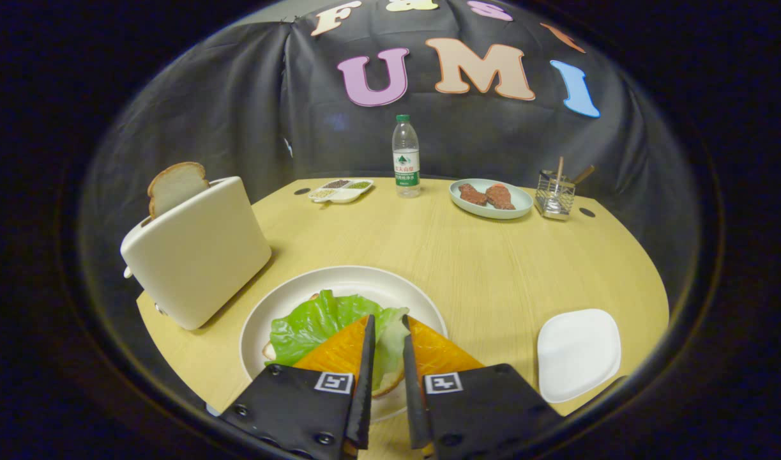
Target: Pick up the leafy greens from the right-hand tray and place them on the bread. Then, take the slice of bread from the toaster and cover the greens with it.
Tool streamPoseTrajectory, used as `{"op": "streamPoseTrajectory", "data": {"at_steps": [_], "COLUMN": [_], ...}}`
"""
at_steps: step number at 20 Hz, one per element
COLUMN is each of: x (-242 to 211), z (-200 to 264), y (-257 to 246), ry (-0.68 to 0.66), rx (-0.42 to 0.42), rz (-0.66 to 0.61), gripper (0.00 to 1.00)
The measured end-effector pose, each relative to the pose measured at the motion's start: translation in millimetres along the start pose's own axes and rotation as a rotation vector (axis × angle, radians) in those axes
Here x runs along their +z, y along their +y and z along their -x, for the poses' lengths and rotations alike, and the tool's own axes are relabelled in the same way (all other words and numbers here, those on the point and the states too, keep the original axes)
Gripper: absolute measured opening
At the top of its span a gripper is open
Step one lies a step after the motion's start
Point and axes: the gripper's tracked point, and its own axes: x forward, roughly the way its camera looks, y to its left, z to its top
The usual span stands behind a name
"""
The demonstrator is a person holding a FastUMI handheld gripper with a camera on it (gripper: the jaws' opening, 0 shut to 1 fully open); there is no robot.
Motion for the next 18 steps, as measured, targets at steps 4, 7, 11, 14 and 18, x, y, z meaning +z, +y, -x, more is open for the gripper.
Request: {"op": "streamPoseTrajectory", "data": {"at_steps": [4,7,11,14,18], "x": [3,14,34,50,68], "z": [6,15,33,45,56], "y": [-8,-13,4,31,77], "ry": [-0.006,-0.038,-0.095,-0.130,-0.128], "rx": [-0.013,-0.033,0.023,0.103,0.240], "rz": [-0.029,-0.058,-0.106,-0.130,-0.165], "gripper": [0.68,0.77,0.89,0.98,0.98]}}
